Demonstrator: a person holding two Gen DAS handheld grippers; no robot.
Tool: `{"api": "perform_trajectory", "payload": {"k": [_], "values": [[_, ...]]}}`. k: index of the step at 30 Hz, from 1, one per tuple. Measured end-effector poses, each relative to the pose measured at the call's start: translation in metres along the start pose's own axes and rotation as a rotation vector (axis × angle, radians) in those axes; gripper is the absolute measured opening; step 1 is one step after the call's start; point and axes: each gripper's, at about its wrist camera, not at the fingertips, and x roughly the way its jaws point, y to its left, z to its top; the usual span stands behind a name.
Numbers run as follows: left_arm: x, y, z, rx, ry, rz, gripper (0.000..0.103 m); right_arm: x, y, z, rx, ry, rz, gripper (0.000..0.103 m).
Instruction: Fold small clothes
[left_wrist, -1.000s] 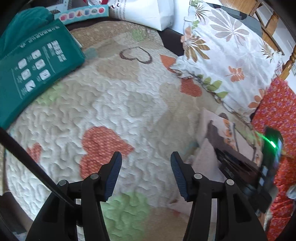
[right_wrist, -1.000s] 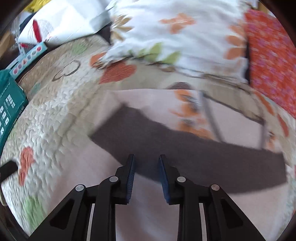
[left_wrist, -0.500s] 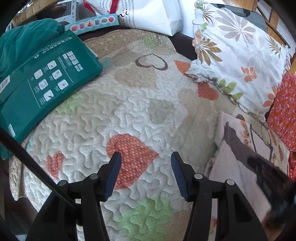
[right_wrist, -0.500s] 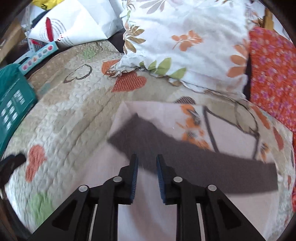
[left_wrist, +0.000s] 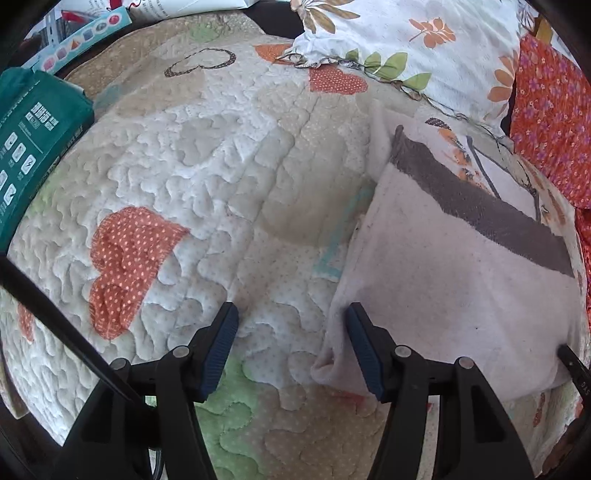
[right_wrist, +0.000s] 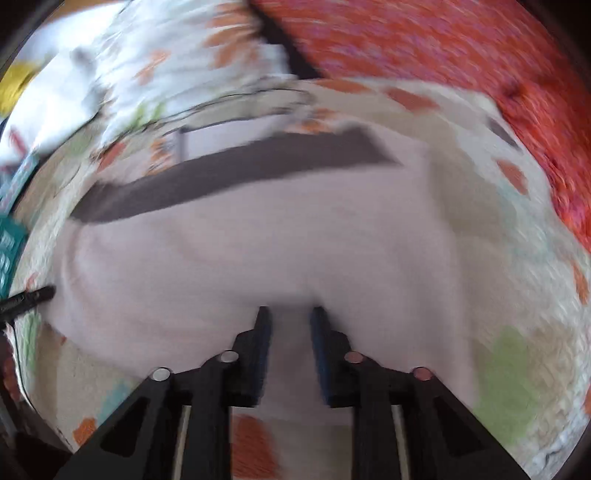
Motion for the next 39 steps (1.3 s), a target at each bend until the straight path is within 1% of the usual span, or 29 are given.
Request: {"api": "perform_trajectory", "payload": {"k": [1, 2, 5, 8, 9, 11, 12, 13, 15, 17, 20, 21, 22, 24, 26, 28, 30, 32, 35, 38, 39], "values": [[-0.001, 0.001, 0.0, -0.012, 0.003, -0.001, 0.06, -0.006, -0.013, -0.001, 0.034, -0.015, -0.034, 0.021], [-0.003, 0.003, 0.0, -0.027, 0.004, -0.005, 0.06, -0.015, -0.029, 0.0, 0.085, -0.041, -0.015, 0.021], [-0.005, 0.005, 0.0, -0.039, 0.008, -0.012, 0.06, -0.024, -0.048, 0.019, 0.169, -0.084, -0.002, 0.024], [-0.004, 0.004, 0.001, -0.039, 0.012, -0.006, 0.06, -0.014, -0.042, 0.055, 0.144, -0.108, -0.022, 0.024], [-0.004, 0.003, 0.001, -0.036, 0.013, -0.008, 0.06, -0.008, -0.038, 0.065, 0.131, -0.104, -0.021, 0.024], [-0.004, 0.005, 0.001, -0.03, 0.015, -0.02, 0.06, 0.021, -0.036, 0.084, 0.137, -0.043, -0.031, 0.025], [-0.005, 0.006, 0.002, -0.033, 0.011, -0.02, 0.06, 0.036, -0.04, 0.091, 0.148, -0.006, -0.062, 0.025], [-0.007, 0.009, 0.003, -0.043, 0.003, -0.023, 0.06, 0.044, -0.043, 0.094, 0.158, 0.012, -0.094, 0.024], [-0.013, 0.013, 0.006, -0.06, -0.021, -0.029, 0.06, 0.037, -0.048, 0.097, 0.169, -0.017, -0.144, 0.023], [-0.019, 0.014, 0.008, -0.061, -0.048, -0.024, 0.06, 0.009, -0.057, 0.099, 0.166, -0.063, -0.167, 0.023], [-0.03, 0.01, 0.005, -0.044, -0.079, -0.027, 0.06, -0.059, -0.084, 0.099, 0.161, -0.174, -0.234, 0.027], [-0.034, 0.008, 0.003, -0.034, -0.087, -0.027, 0.06, -0.092, -0.102, 0.097, 0.185, -0.224, -0.266, 0.032], [-0.037, 0.007, 0.002, -0.027, -0.092, -0.027, 0.06, -0.115, -0.116, 0.094, 0.216, -0.26, -0.288, 0.034], [-0.043, 0.006, -0.002, -0.014, -0.103, -0.028, 0.06, -0.174, -0.152, 0.088, 0.308, -0.353, -0.349, 0.044], [-0.048, 0.009, -0.006, -0.019, -0.117, -0.016, 0.06, -0.211, -0.174, 0.082, 0.346, -0.396, -0.404, 0.046], [-0.051, 0.015, -0.01, -0.035, -0.127, -0.006, 0.06, -0.237, -0.181, 0.073, 0.339, -0.409, -0.453, 0.046], [-0.055, 0.026, -0.012, -0.052, -0.134, 0.011, 0.06, -0.243, -0.169, 0.062, 0.316, -0.405, -0.432, 0.049], [-0.058, 0.033, -0.015, -0.06, -0.135, 0.026, 0.06, -0.234, -0.149, 0.053, 0.289, -0.384, -0.371, 0.05], [-0.065, 0.048, -0.02, -0.084, -0.128, 0.031, 0.06, -0.185, -0.091, 0.038, 0.189, -0.28, -0.231, 0.052], [-0.071, 0.066, -0.022, -0.138, -0.107, 0.014, 0.06, -0.134, -0.022, 0.026, 0.039, -0.175, -0.162, 0.052], [-0.074, 0.073, -0.022, -0.162, -0.108, -0.001, 0.06, -0.115, 0.01, 0.021, -0.028, -0.143, -0.14, 0.052]]}}
